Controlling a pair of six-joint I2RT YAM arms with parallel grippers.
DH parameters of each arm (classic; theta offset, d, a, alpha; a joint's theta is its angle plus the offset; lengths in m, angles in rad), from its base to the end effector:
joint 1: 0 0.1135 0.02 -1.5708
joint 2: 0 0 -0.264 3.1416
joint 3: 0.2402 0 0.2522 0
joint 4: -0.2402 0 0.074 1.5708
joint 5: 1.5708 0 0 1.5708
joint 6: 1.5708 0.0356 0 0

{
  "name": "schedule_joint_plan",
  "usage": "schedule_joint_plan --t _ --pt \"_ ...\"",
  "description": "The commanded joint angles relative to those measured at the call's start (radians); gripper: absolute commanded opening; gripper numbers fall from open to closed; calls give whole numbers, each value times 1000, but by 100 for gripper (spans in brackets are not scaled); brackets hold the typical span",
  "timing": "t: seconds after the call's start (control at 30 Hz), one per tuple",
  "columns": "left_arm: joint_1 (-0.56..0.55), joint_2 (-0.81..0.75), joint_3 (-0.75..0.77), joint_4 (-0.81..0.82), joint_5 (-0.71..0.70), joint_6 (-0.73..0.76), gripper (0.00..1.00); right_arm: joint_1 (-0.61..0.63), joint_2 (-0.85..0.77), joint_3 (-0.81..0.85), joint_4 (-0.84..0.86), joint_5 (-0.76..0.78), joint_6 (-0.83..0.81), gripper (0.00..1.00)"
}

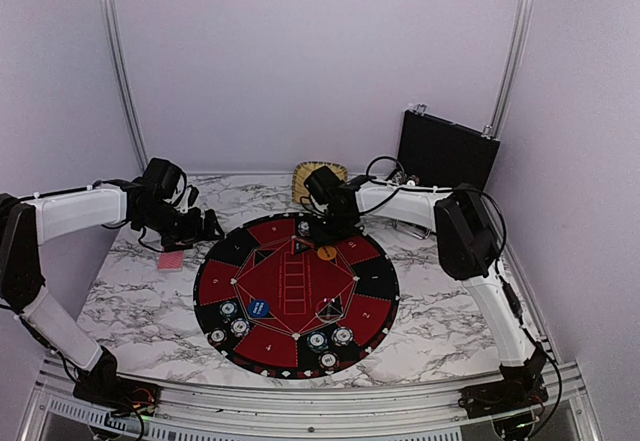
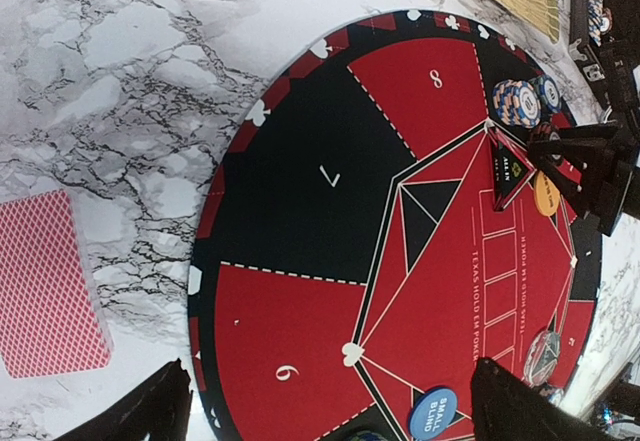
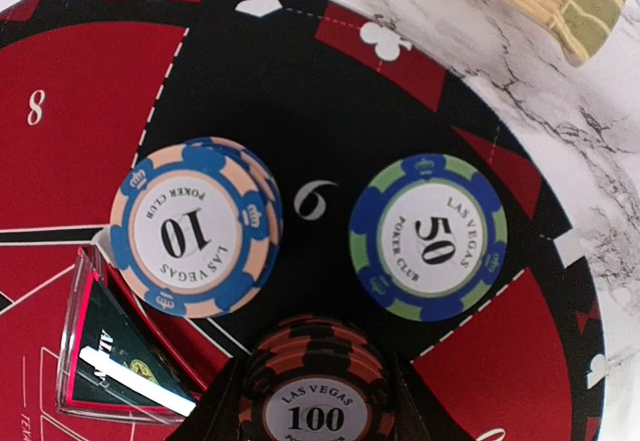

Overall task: Distribute texas hold em gaming equipment
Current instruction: Place the poker chips pile in the big blind area.

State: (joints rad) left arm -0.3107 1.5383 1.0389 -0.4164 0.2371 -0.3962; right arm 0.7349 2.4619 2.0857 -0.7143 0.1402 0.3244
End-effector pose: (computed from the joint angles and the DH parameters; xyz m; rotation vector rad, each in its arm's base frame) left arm 0.3034 -0.1062 0.2266 -0.0059 2.5476 -0.5838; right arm 0.3933 0.3488 0.1484 -0.4960 2.6066 0.1675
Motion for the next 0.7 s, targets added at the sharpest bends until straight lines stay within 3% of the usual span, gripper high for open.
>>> schedule_joint_plan --t 0.0,0.67 --pt "7 -23 -12 -7 16 15 99 9 30 50 -4 -9 12 31" --pt "12 -20 -11 -4 23 15 99 10 -11 2 7 -18 36 53"
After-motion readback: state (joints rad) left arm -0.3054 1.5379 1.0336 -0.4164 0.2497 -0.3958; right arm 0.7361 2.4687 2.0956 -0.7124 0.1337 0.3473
